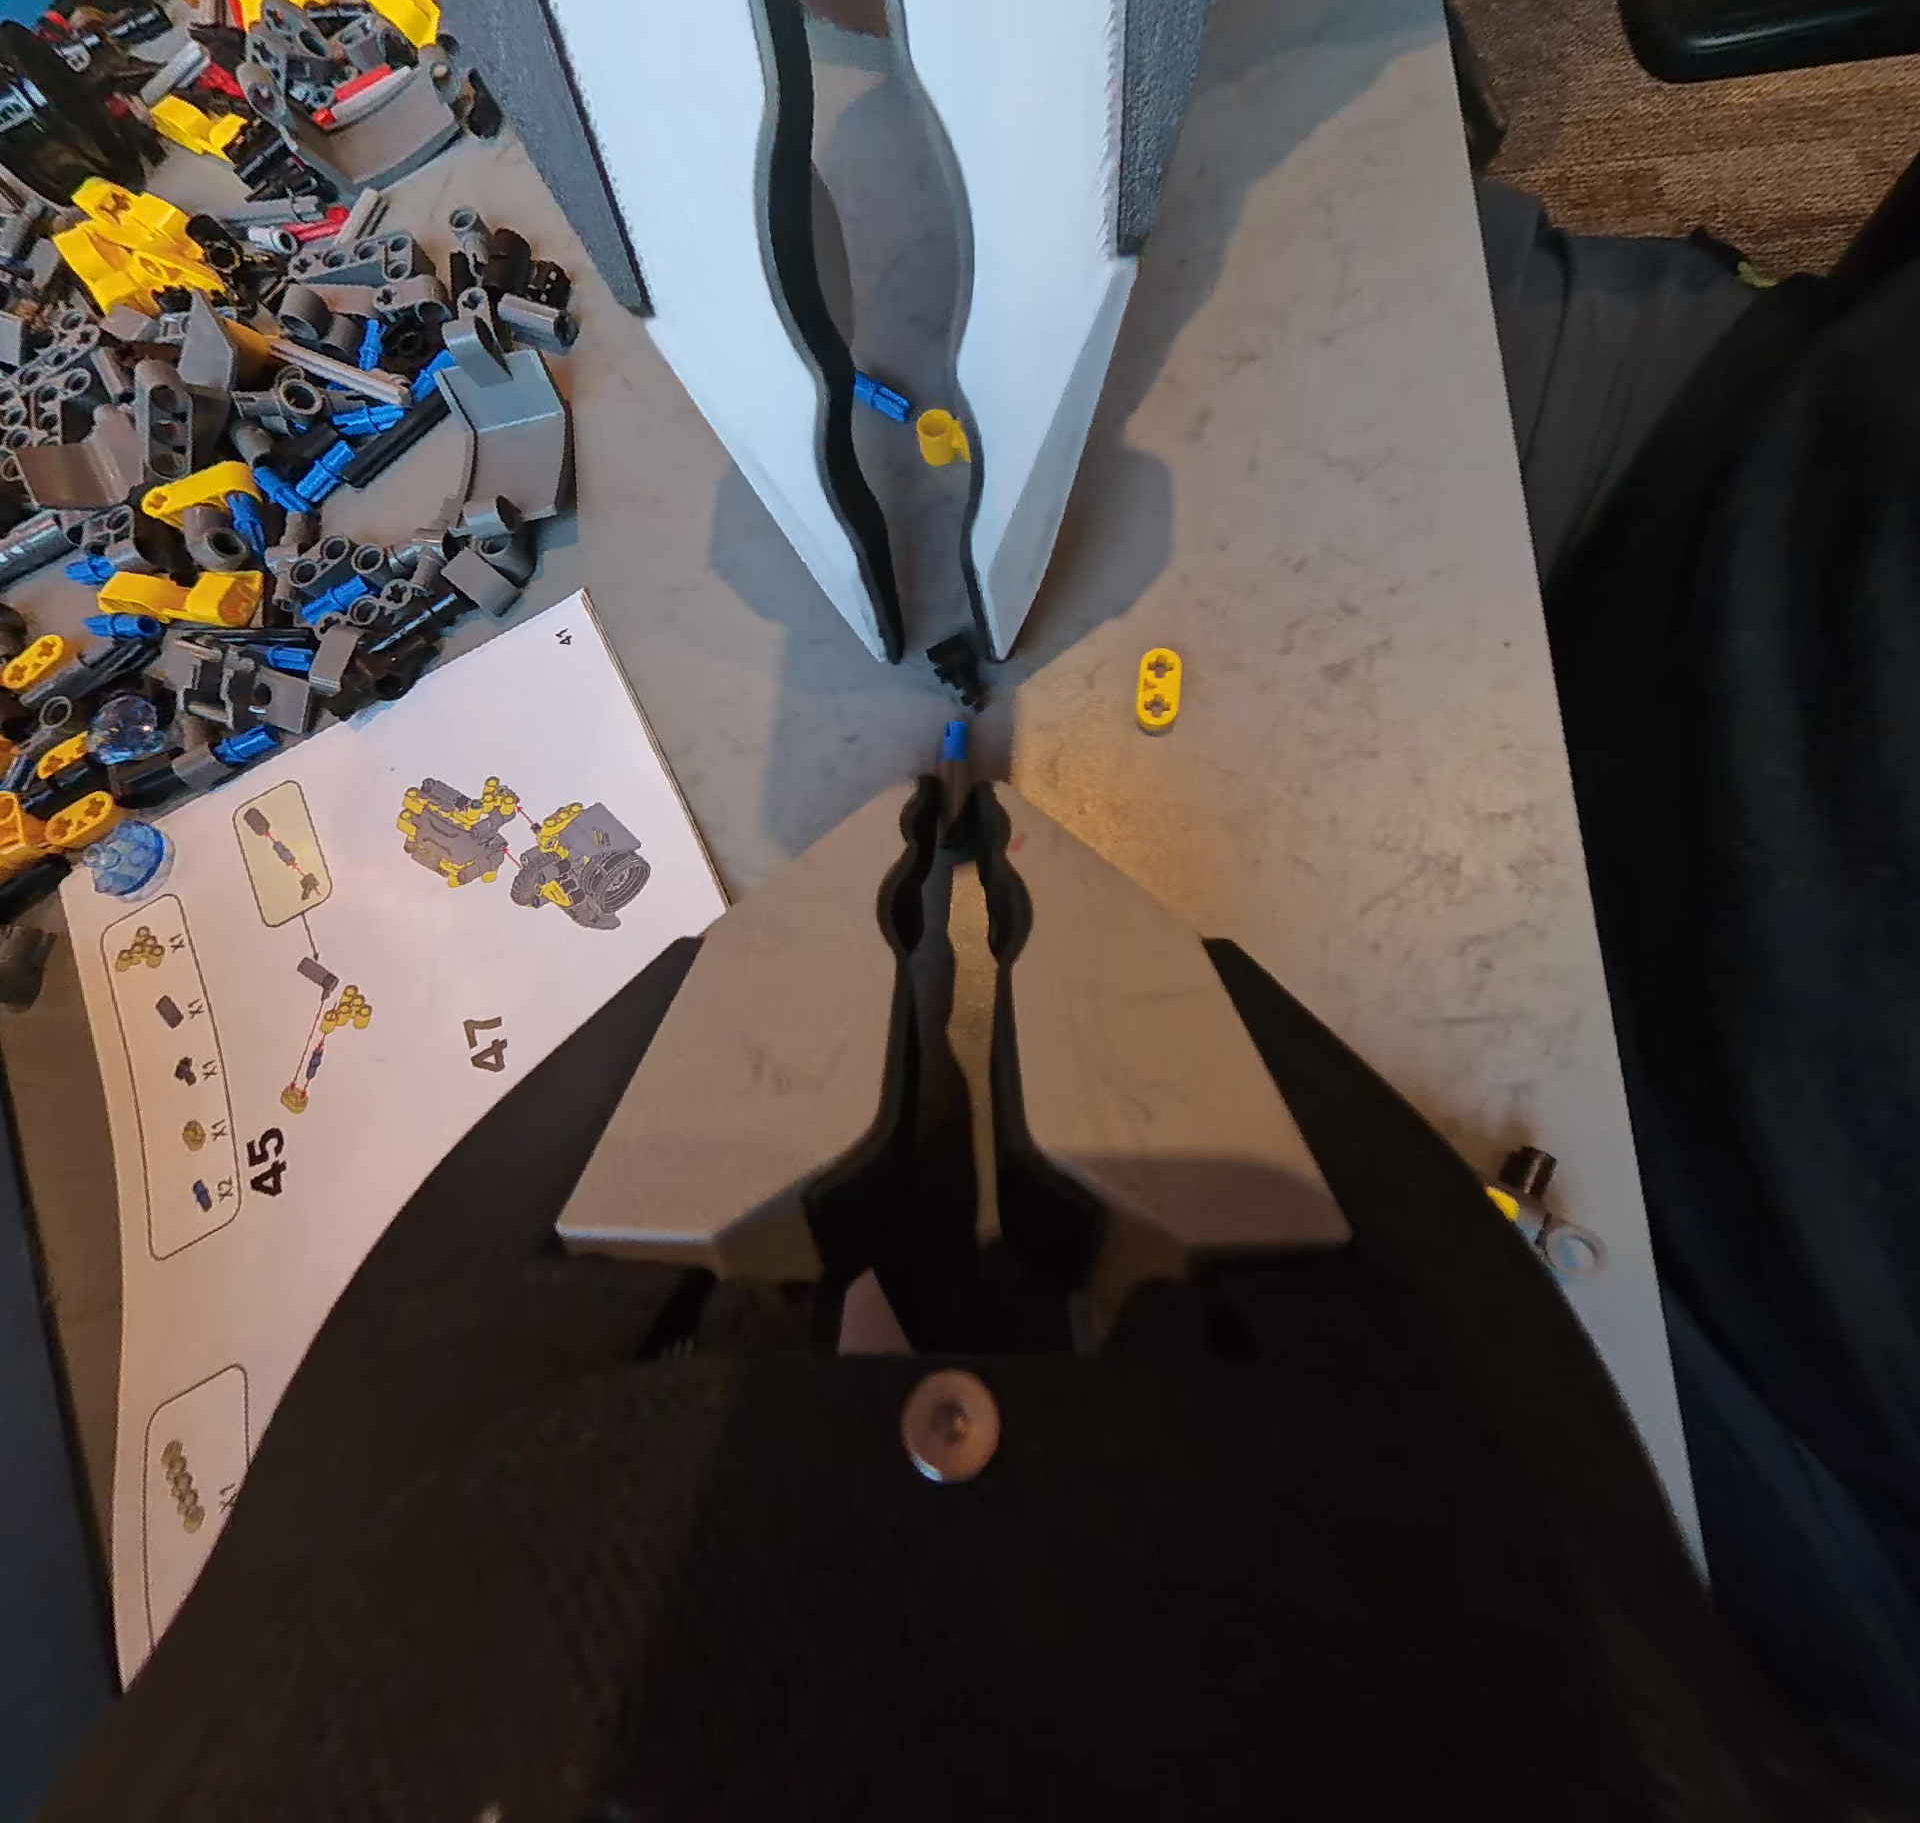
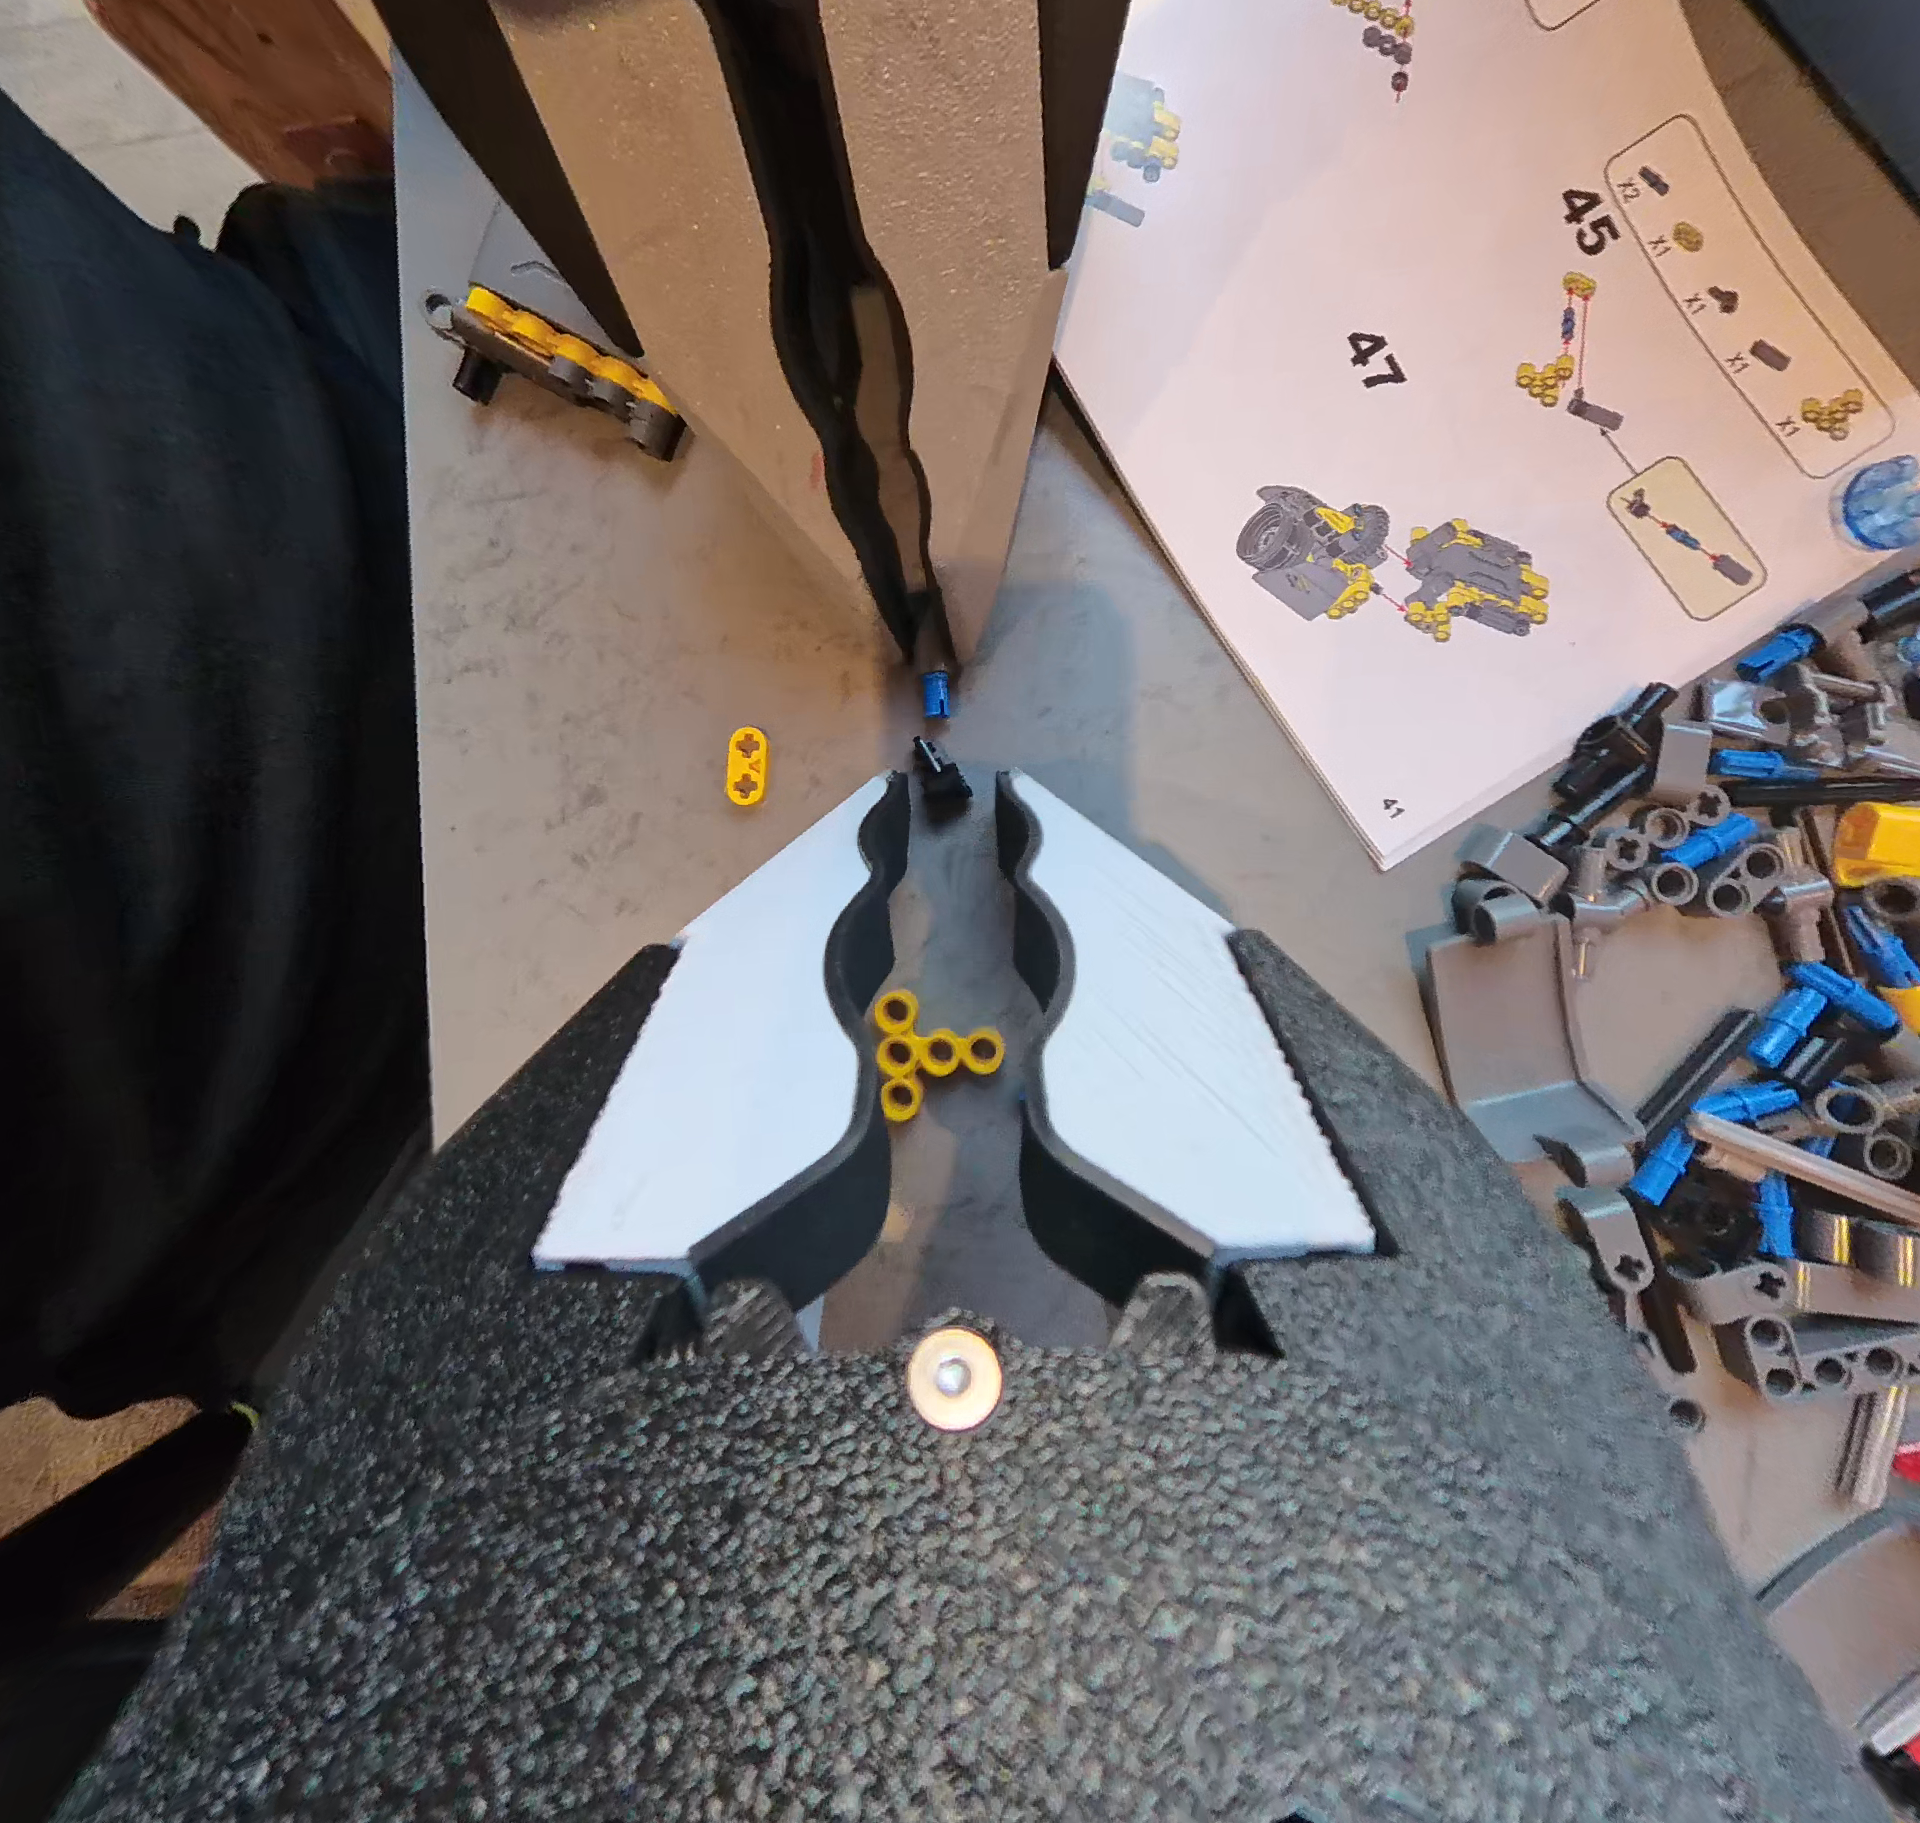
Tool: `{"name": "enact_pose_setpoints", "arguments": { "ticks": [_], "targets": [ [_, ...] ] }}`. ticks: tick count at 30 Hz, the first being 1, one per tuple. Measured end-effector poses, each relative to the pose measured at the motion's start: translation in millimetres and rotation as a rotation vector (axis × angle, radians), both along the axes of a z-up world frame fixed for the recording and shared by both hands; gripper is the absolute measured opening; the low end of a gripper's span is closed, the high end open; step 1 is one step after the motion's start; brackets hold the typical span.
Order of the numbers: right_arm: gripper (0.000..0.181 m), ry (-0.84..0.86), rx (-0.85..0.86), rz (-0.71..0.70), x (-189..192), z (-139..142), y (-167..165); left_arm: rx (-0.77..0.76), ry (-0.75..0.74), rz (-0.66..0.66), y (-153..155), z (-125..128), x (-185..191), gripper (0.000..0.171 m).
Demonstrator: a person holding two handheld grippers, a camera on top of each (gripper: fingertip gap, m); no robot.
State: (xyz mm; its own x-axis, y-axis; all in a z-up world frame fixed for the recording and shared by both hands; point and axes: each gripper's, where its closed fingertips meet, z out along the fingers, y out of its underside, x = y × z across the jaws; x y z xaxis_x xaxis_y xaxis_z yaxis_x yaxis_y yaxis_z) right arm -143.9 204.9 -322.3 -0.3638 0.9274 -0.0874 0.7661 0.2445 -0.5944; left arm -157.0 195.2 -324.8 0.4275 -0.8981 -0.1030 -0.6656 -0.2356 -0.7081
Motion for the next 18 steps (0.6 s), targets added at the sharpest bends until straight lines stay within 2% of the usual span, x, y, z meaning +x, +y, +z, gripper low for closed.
{"name": "enact_pose_setpoints", "arguments": {
  "ticks": [10,18],
  "targets": [
    [0.017,-0.009,-0.002,-0.060,7,2,3,0.012,0.006,0.000,0,0,0,0.004],
    [0.013,-0.039,0.077,-0.092,4,-3,18,0.012,0.006,0.000,0,0,0,0.003]
  ]
}}
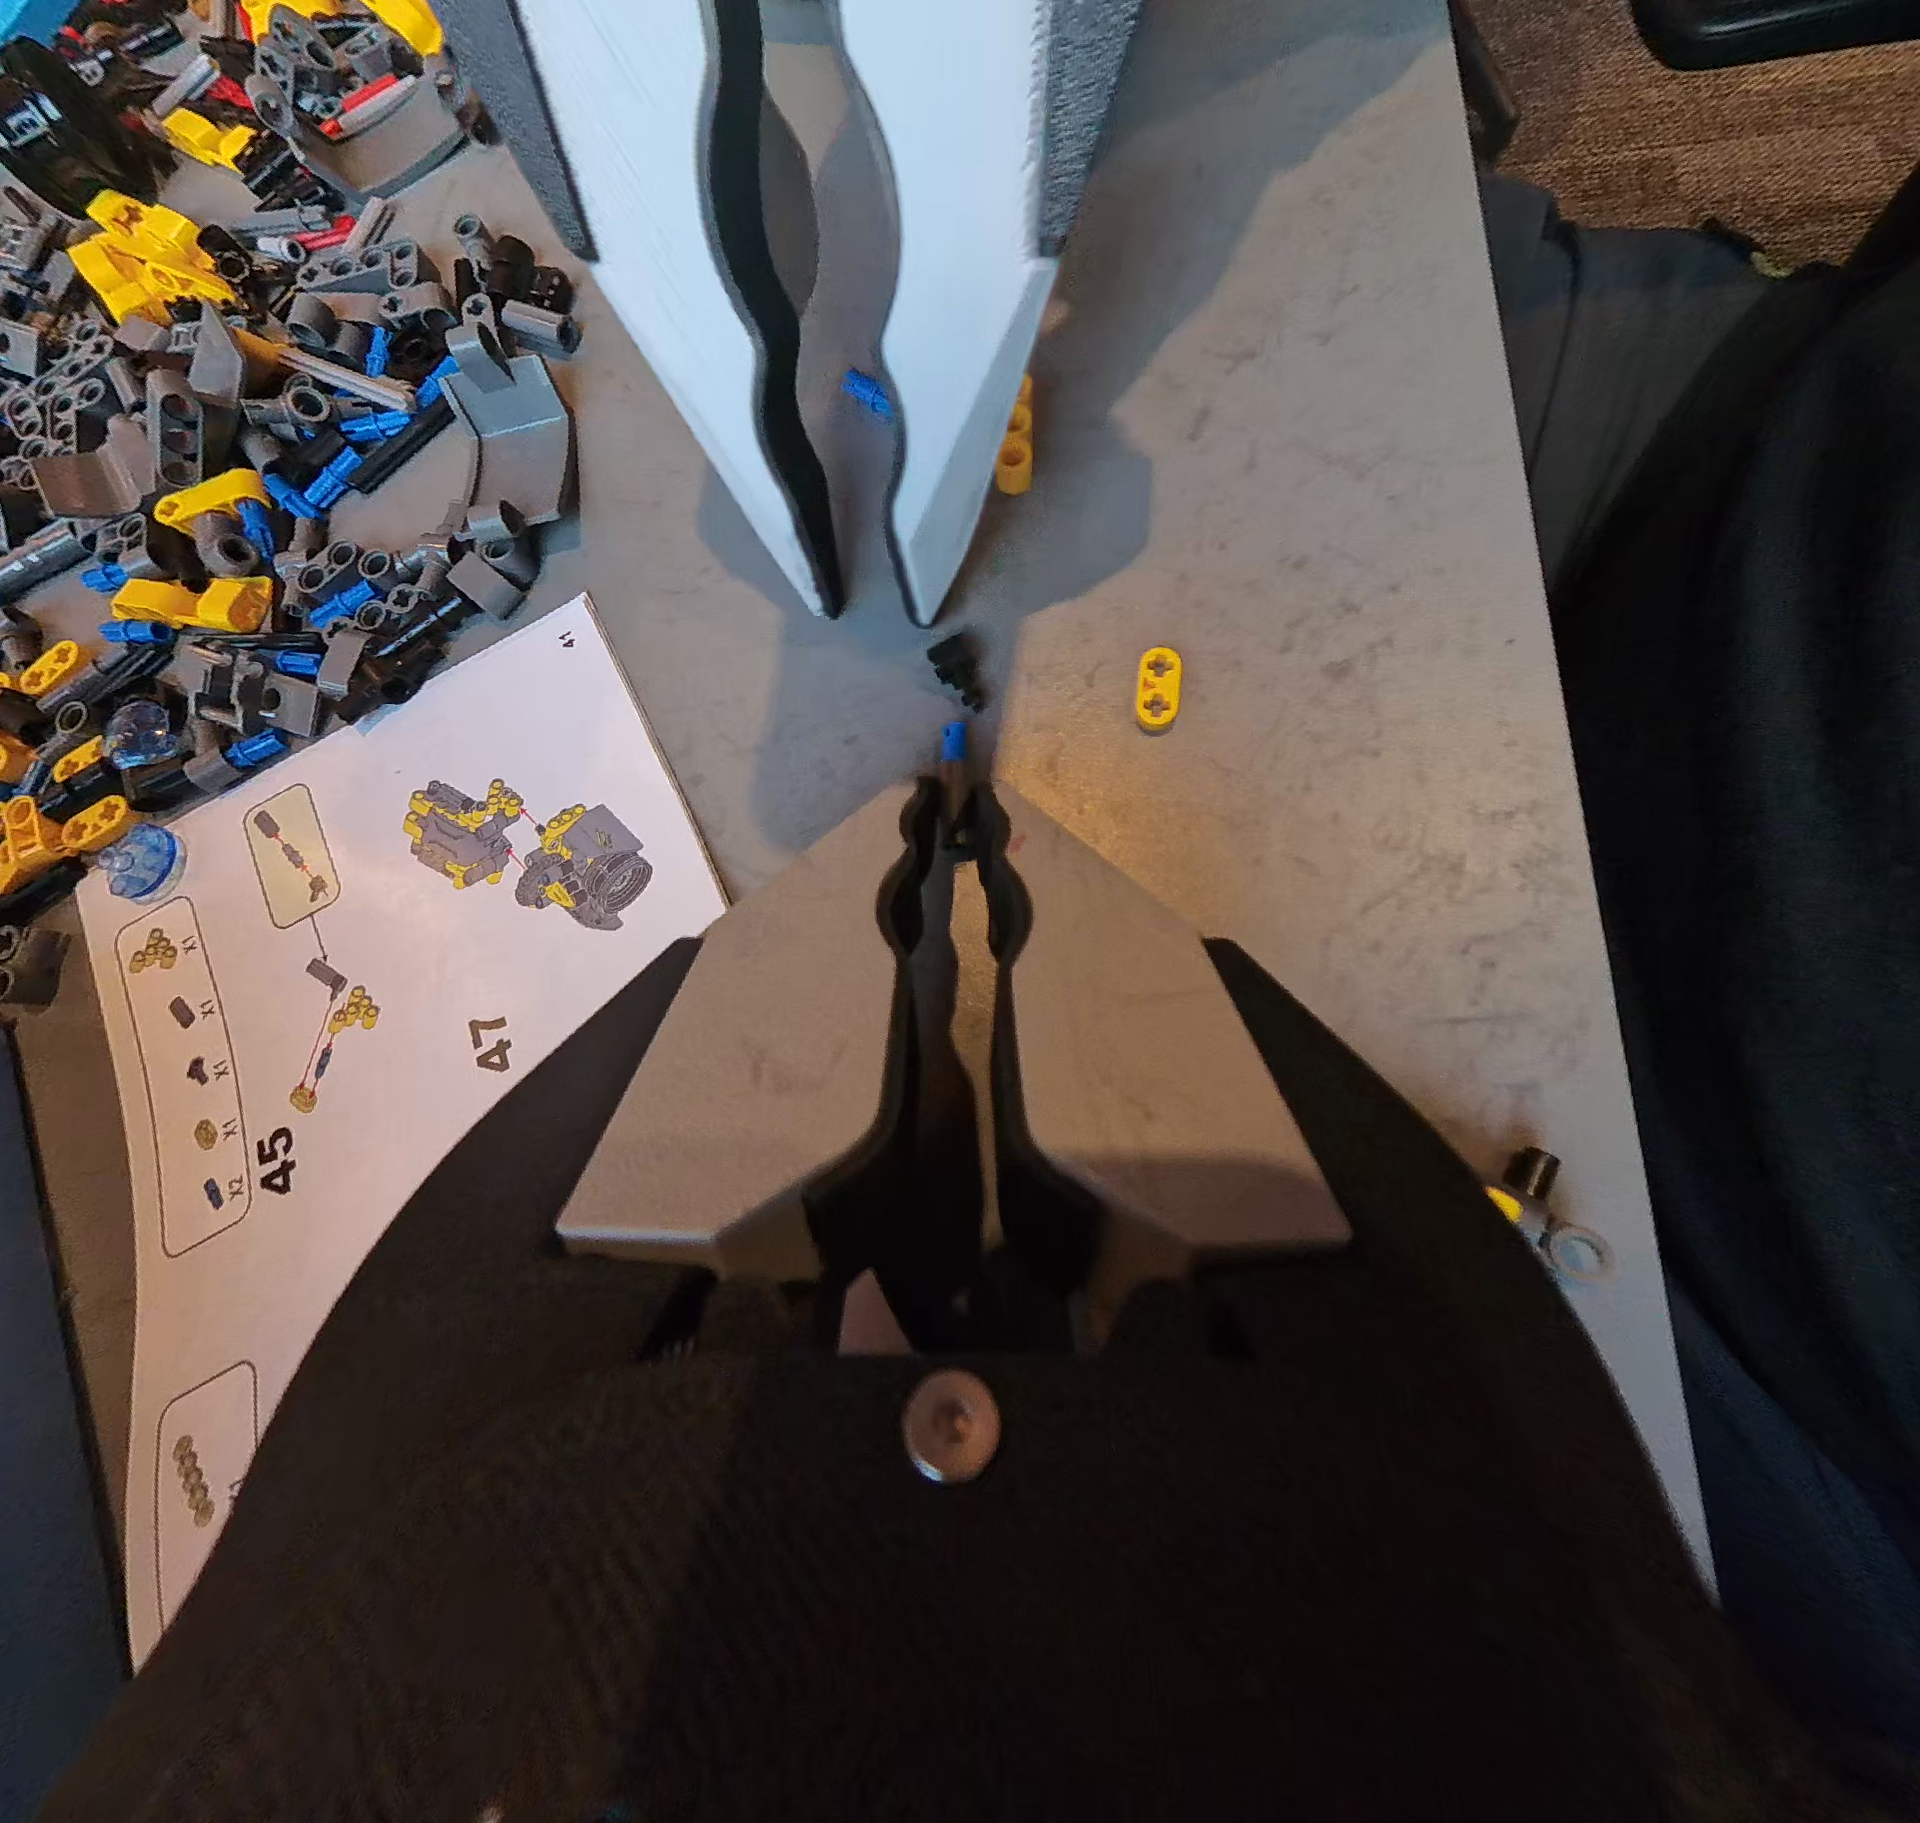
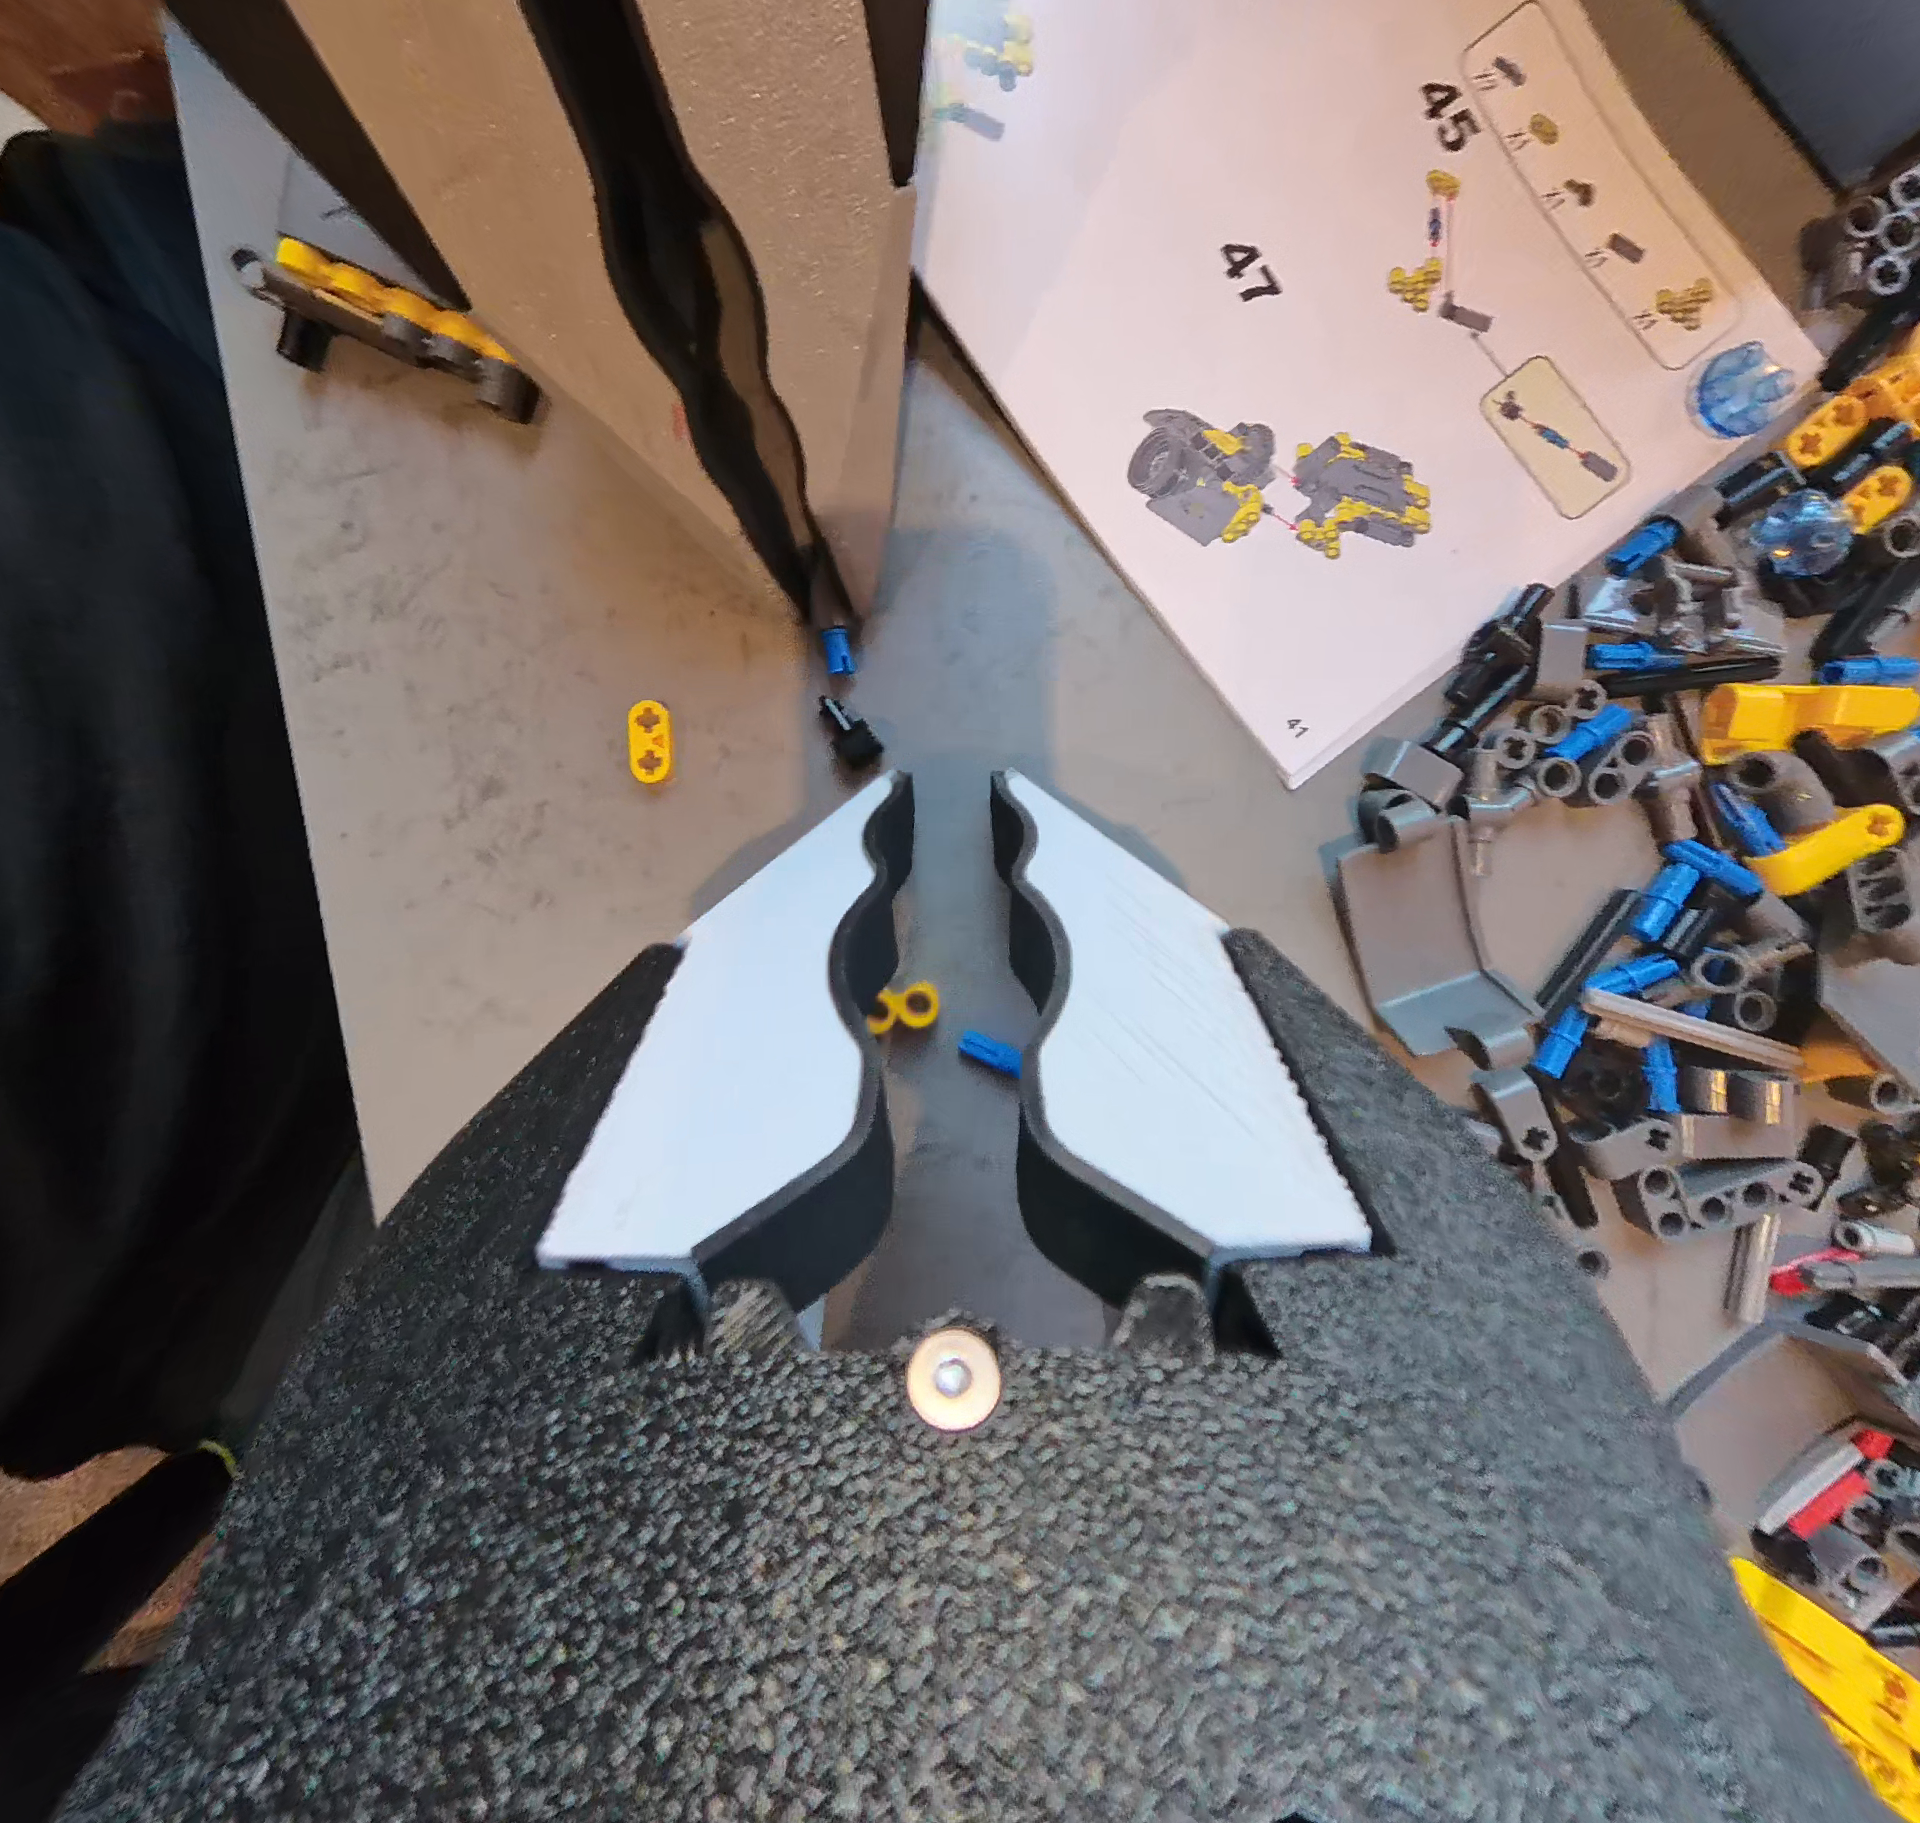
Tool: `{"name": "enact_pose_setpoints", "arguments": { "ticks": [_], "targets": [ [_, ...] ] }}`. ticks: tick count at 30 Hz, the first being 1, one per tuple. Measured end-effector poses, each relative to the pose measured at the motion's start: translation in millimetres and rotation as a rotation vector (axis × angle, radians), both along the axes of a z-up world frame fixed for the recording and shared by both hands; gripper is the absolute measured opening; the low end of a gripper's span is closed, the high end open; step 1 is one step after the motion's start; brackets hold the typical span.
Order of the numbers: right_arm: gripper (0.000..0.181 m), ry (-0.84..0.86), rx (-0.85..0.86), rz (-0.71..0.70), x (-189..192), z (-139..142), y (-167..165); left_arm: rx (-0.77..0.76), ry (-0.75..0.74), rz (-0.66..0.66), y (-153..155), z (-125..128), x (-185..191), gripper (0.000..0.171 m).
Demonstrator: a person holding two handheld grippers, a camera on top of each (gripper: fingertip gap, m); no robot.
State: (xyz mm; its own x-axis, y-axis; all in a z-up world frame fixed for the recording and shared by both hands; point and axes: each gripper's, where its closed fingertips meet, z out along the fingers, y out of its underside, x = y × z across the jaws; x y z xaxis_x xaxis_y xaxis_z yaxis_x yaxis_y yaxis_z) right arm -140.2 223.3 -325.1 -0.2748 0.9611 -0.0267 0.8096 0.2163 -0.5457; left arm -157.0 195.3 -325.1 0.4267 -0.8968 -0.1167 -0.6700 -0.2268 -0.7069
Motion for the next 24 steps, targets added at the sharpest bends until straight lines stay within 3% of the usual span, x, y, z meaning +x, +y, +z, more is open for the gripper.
{"name": "enact_pose_setpoints", "arguments": {
  "ticks": [12,24],
  "targets": [
    [0.020,0.010,-0.043,0.015,0,-2,-13,-0.014,-0.007,0.001,0,0,0,0.004],
    [0.017,0.031,-0.016,-0.004,-4,2,-4,-0.009,-0.004,0.001,0,0,0,0.003]
  ]
}}
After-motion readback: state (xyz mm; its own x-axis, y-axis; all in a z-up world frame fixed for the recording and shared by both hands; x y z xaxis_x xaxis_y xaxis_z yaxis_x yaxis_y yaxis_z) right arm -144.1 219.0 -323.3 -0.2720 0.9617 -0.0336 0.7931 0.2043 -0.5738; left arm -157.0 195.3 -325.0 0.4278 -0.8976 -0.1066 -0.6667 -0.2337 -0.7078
